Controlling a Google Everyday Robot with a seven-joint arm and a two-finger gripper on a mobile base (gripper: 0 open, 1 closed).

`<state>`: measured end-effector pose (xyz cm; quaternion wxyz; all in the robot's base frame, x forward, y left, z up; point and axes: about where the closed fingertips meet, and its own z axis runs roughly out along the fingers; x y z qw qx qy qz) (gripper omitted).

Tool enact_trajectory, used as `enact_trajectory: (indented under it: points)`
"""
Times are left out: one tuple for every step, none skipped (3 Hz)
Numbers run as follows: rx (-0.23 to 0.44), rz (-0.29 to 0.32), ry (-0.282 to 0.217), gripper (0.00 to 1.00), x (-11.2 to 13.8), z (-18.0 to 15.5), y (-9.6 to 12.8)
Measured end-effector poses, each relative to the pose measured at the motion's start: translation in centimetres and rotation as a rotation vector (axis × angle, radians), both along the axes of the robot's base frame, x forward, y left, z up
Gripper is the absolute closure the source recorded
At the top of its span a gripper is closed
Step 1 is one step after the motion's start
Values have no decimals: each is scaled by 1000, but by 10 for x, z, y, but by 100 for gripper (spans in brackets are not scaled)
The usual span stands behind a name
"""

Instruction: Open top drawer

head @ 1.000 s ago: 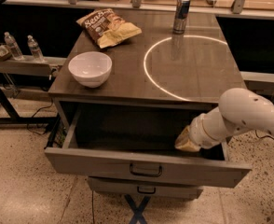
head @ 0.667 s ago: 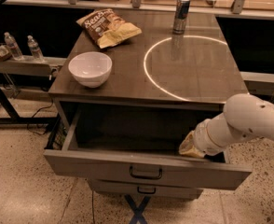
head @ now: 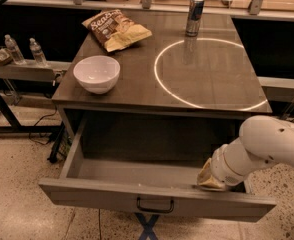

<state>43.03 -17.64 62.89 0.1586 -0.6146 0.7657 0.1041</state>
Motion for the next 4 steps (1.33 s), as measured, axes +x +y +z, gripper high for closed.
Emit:
enact_trajectory:
  points:
    - [-49, -8, 48, 100, -27, -1, -7]
    - [-97, -17, 93, 100, -52, 4, -13]
    - [-119, -14, 113, 100, -64, 9, -10]
    - [-93, 7, 97, 100, -54, 13, 1]
